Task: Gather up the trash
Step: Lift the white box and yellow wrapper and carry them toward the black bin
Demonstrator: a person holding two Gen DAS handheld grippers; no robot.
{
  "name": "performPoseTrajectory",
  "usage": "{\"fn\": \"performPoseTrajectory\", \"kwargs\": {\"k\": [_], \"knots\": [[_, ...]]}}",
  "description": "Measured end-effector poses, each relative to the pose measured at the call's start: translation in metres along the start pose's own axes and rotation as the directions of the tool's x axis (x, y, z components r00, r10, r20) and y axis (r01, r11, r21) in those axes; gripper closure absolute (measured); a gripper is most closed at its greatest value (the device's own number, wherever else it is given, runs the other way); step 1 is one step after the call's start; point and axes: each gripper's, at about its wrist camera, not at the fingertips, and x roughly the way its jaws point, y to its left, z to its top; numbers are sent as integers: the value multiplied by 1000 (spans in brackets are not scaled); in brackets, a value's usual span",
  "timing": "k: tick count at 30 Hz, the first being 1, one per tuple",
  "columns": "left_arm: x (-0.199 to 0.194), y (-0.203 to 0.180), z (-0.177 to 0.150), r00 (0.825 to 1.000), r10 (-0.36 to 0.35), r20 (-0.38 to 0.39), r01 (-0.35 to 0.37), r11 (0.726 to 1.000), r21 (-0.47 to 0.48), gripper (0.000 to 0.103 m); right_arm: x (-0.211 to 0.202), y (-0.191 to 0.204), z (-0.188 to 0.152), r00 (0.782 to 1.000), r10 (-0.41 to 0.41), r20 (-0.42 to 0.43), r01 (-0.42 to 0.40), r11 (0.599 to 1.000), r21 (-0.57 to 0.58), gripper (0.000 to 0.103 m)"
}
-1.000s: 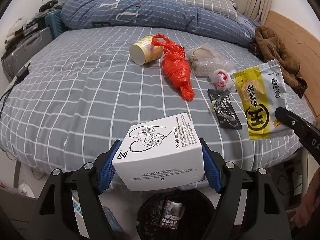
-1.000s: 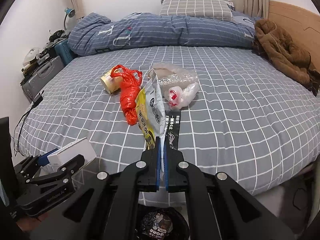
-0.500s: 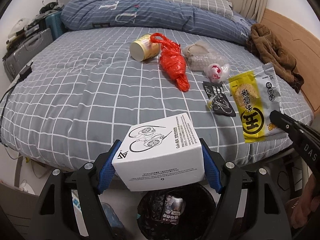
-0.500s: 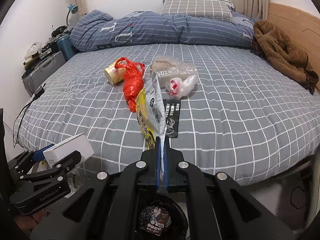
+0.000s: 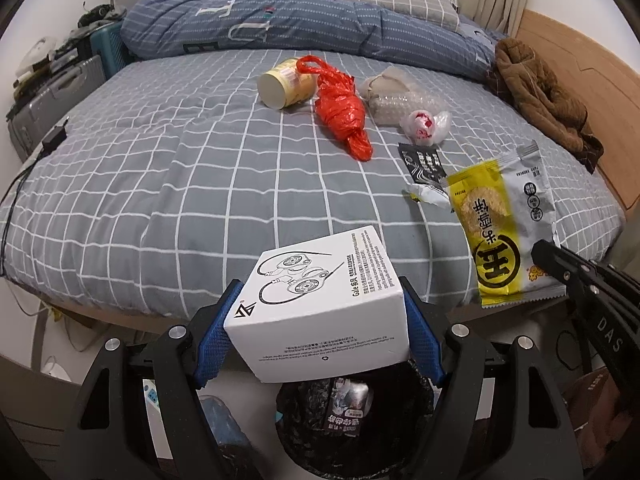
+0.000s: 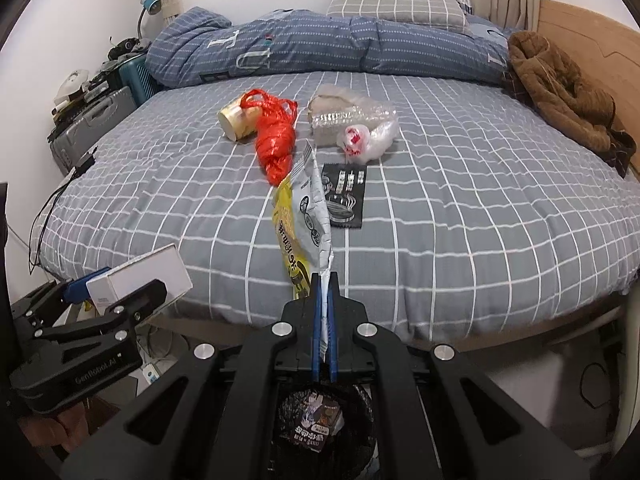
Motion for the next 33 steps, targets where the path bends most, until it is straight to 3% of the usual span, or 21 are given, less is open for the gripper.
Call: {"fn": "performPoseTrajectory", "kwargs": {"k": [33], "knots": [[-13, 6, -75, 992, 24, -124, -26, 1000, -16, 30, -18, 5, -70, 993, -1, -119, 5, 1000, 29, 100]]}}
